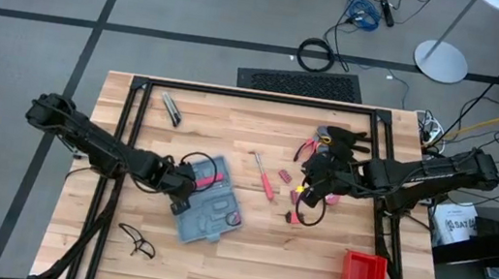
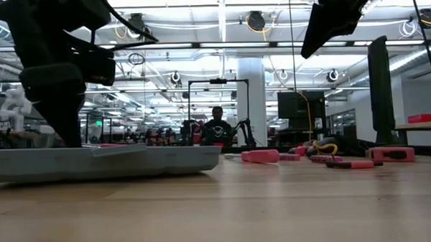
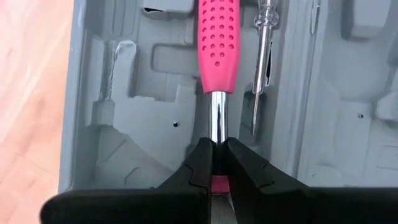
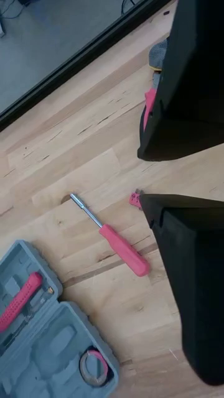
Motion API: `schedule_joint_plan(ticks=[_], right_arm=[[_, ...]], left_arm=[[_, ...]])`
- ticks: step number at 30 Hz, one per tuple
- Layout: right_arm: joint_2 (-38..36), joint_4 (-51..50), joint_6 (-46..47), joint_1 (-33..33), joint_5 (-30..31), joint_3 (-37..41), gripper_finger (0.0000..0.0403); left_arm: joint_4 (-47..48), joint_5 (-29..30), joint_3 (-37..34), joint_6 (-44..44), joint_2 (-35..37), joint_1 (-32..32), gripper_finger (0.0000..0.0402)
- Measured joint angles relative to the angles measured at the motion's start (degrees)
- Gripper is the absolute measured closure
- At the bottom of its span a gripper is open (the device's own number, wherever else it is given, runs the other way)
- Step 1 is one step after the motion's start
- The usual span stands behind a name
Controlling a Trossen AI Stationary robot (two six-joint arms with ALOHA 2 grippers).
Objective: Prefit tool cases
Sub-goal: Put the pink hammer into the gray prefit tool case
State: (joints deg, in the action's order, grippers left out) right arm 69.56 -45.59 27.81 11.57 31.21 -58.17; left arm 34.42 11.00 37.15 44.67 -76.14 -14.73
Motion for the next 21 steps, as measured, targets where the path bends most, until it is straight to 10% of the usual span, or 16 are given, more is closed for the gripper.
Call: schedule_joint_plan(ticks=[10, 21], right_arm=[[0.0, -0.02, 0.0, 0.0, 0.01, 0.0, 0.0319], [0.0, -0.04, 0.0, 0.0, 0.01, 0.0, 0.0319]], left_arm=[[0.81, -3.02, -0.04, 2.98, -0.07, 2.79, 0.0267], [4.5, -7.16, 4.12, 2.53, 2.96, 4.82, 0.0254]])
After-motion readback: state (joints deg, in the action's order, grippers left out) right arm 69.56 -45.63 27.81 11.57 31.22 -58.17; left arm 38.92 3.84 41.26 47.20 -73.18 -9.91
